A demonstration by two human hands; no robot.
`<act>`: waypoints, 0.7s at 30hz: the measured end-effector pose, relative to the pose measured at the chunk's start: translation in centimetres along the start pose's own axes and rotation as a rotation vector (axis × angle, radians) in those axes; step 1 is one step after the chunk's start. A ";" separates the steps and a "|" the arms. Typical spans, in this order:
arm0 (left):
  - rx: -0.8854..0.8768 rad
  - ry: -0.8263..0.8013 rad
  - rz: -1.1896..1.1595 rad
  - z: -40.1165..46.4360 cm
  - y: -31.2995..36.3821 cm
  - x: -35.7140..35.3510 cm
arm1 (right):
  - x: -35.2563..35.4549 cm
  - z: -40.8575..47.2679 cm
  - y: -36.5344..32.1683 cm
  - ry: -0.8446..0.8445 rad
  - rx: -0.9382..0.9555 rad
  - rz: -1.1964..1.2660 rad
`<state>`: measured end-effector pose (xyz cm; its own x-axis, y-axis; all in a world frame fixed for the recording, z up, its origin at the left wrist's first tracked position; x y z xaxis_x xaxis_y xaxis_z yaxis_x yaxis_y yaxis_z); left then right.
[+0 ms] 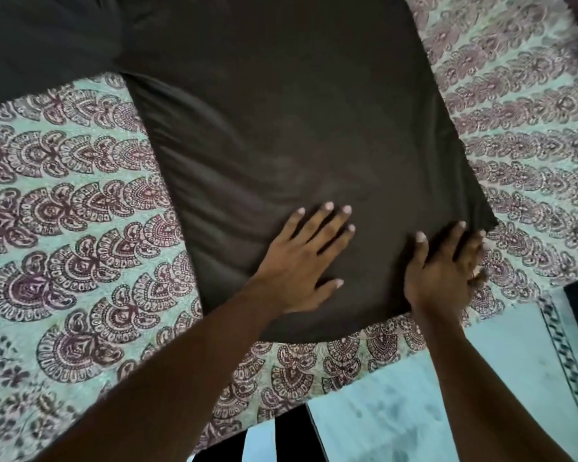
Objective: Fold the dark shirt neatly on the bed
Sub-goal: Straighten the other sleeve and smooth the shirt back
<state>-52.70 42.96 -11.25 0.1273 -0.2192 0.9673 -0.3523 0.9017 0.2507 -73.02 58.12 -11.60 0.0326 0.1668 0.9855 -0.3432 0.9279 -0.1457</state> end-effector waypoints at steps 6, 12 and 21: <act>-0.101 -0.069 -0.008 -2.6 4.9 -2.8 | -2.5 5.3 -13.1 -0.068 0.709 0.154; -0.094 -0.079 0.012 -2.3 4.9 -2.6 | -2.0 9.5 -0.9 -0.162 0.190 0.030; -0.099 -0.022 0.093 -2.2 5.1 -2.7 | 0.3 7.8 -6.8 0.042 0.445 0.114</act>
<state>-52.80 48.99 -12.70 0.0775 -0.1406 0.9870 -0.2682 0.9506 0.1564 -78.00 49.27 -9.63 0.0062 0.2814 0.9596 -0.7166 0.6706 -0.1921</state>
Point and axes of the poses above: each hand's wrist, its own z-axis towards the middle knuckle, its own x-axis out of the back of the hand, y = z × x, the point moved 7 cm from there along z, towards the middle knuckle, and after that the axes turned 14 degrees about y, right-handed, at the moved point
